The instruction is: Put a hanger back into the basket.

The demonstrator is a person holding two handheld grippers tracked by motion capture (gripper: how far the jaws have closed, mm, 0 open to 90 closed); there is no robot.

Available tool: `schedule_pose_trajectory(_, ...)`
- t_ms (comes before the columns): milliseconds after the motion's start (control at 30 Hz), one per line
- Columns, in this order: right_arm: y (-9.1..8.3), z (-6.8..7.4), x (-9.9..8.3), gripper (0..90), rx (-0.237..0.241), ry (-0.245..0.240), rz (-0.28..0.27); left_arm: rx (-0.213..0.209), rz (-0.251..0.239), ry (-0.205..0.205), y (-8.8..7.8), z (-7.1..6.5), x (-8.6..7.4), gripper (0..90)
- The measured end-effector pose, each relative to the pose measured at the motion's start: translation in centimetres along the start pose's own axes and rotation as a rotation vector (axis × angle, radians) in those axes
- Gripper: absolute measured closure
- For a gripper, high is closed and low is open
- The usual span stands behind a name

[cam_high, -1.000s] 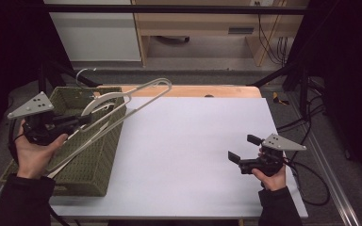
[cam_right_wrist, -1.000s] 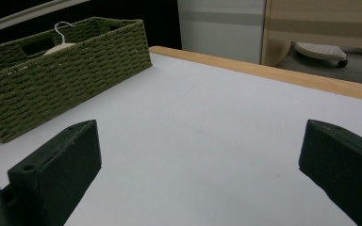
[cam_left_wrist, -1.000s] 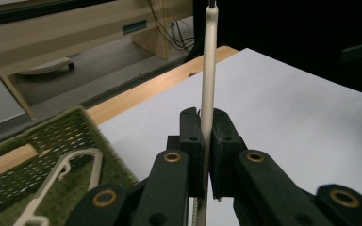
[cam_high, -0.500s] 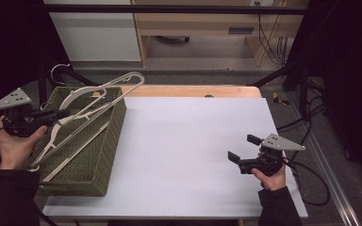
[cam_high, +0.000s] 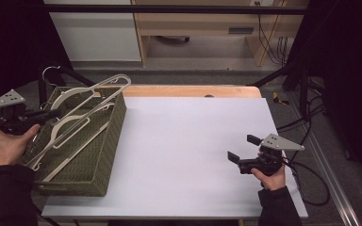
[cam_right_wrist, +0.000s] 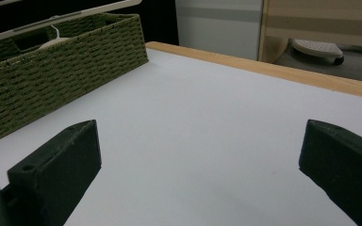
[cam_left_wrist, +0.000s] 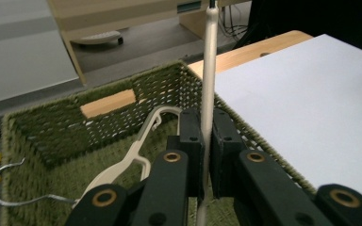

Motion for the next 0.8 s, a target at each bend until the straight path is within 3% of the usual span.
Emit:
schedule_pose_trajectory(333,0.0,0.0,0.0,0.3,0.001,0.003,0.002,0.012,-0.001,-0.015,-0.3,1.3,-1.3,85.1)
schedule_pose_trajectory(633,0.0,0.0,-0.1,0.3,0.001,0.003,0.005,0.043,0.039,-0.044,-0.7,2.5,-3.1,85.2)
schedule_pose_trajectory(800,0.0,0.0,-0.1,0.3,0.001,-0.001,0.008,0.028,0.064,-0.063,-0.5,2.4,-4.1,85.3)
Point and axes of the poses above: each handheld gripper's, and its own axes: y roughly forward along the jaws, x roughly out of its top, z roughly to its left, the point moved 2 cm from there along y, roughly forward along the jaws, and after that the axes turned 2 degrees about z, right-handed, at the moved point
